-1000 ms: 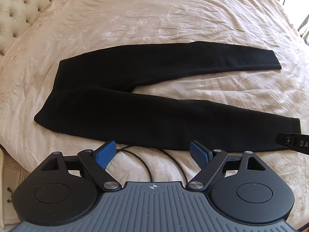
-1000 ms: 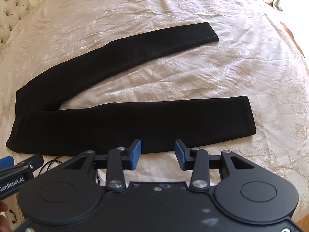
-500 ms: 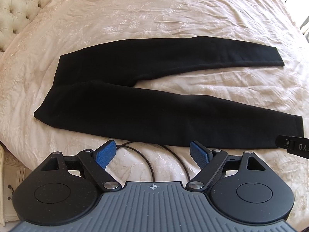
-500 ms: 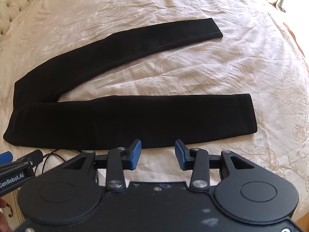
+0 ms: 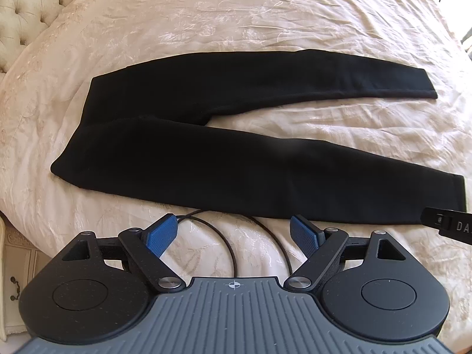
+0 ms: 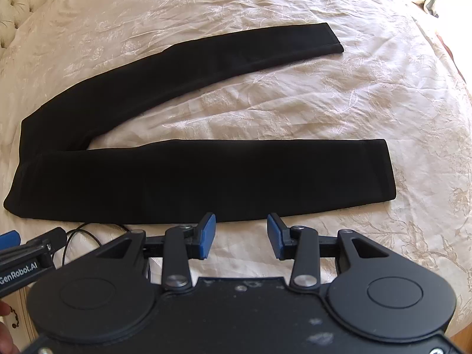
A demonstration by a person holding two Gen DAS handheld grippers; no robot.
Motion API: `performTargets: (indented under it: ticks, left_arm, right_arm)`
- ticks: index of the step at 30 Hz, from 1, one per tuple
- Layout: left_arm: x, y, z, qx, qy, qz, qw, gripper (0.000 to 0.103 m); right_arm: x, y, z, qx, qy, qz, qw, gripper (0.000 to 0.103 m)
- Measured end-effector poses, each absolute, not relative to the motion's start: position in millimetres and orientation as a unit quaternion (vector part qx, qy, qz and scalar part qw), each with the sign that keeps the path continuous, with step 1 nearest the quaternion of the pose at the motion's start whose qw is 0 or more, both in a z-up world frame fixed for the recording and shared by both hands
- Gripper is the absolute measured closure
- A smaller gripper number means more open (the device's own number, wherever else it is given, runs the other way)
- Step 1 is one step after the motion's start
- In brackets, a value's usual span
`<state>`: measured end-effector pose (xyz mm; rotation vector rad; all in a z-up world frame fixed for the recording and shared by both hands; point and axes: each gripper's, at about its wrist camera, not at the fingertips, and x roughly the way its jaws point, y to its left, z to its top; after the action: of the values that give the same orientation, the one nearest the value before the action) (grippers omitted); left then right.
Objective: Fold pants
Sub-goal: 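Move both grippers toward the black trousers' leg hems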
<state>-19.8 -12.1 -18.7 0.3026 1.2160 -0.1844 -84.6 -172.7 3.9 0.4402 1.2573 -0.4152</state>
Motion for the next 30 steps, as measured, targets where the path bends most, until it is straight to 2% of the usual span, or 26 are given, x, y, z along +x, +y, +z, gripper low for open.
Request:
performTargets:
  ticks: [30]
  left_arm:
    - [-22.0,-6.7,-28.3,0.147,0.591,-0.075,0.789,0.02]
  right_arm:
    - [-88.2,-172.1,-4.3,0.221,0.585,-0.173,0.761,0.062]
